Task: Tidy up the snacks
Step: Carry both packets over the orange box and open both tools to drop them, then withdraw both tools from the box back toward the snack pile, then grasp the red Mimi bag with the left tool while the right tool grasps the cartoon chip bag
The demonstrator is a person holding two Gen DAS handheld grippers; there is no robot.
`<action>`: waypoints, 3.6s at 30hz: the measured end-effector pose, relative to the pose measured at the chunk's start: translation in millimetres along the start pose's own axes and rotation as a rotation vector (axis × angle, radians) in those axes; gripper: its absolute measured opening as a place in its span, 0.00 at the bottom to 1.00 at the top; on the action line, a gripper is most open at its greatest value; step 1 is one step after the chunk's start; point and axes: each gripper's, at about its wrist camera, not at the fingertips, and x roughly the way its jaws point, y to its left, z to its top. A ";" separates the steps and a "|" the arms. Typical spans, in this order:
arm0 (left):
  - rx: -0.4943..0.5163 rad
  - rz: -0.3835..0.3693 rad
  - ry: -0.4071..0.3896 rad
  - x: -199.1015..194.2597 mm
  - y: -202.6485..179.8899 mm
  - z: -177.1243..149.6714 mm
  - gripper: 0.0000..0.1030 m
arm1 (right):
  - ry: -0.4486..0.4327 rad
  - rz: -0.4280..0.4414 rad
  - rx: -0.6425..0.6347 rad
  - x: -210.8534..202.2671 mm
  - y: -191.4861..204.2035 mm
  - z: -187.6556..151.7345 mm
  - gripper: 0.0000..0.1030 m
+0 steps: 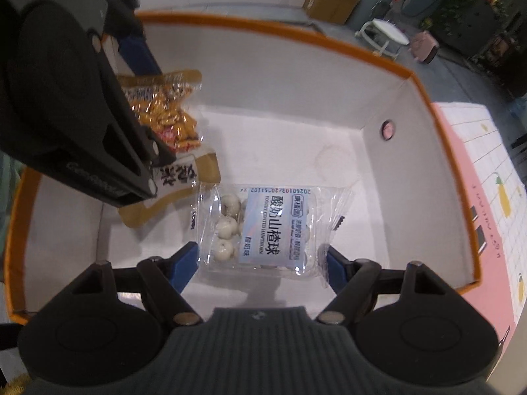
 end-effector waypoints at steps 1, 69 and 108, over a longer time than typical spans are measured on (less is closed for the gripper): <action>0.001 0.002 0.007 1.1 -0.4 0.5 0.69 | 0.012 0.003 -0.004 3.8 -0.2 1.0 0.74; 0.014 -0.193 -0.451 -93.5 -187.1 -66.0 0.83 | -0.283 -0.351 0.904 -128.6 -4.3 -282.4 0.91; -0.195 -0.301 -0.330 -32.9 -188.5 4.9 0.86 | -0.041 -0.282 0.967 -33.8 -49.5 -270.0 0.82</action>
